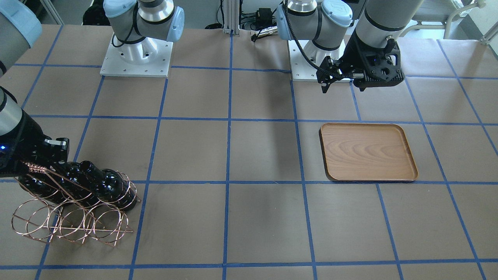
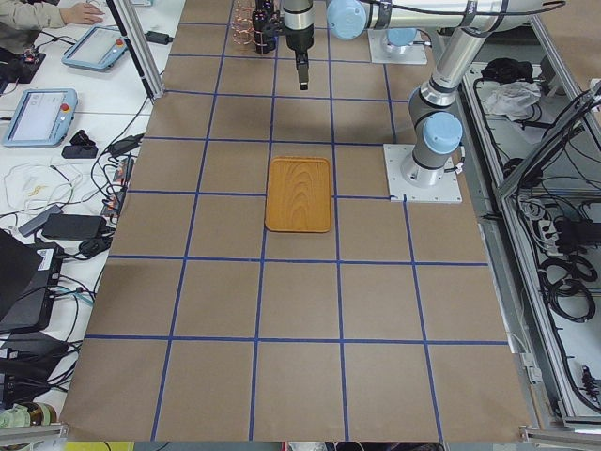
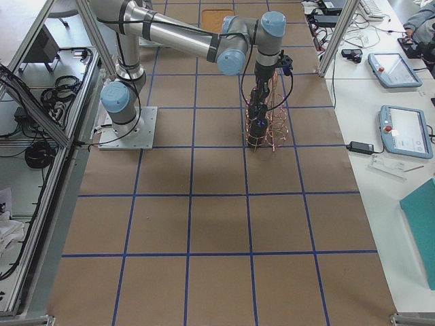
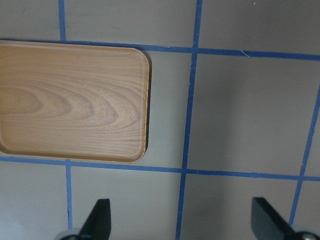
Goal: Take wine from basket and place on tray
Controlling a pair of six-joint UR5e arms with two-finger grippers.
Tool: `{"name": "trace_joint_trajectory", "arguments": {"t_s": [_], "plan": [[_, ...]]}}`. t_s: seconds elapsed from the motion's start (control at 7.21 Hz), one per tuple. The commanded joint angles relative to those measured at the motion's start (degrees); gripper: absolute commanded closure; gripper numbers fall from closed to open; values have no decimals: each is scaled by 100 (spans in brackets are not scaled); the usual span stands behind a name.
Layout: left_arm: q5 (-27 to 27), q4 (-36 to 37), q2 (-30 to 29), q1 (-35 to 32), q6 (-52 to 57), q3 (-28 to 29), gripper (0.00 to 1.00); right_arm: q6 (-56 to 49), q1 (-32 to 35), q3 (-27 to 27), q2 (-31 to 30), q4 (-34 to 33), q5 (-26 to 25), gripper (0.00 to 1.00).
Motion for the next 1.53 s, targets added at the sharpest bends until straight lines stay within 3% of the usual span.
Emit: {"name": "trace_joint_trajectory", "arguments": {"t_s": [0.0, 1.39], "plan": [[-12, 13, -3, 0, -2, 0, 0, 0, 0, -1, -6, -1, 0, 94], [14, -5, 15, 0, -2, -27, 0, 0, 0, -1, 3, -1, -18, 100]]}}
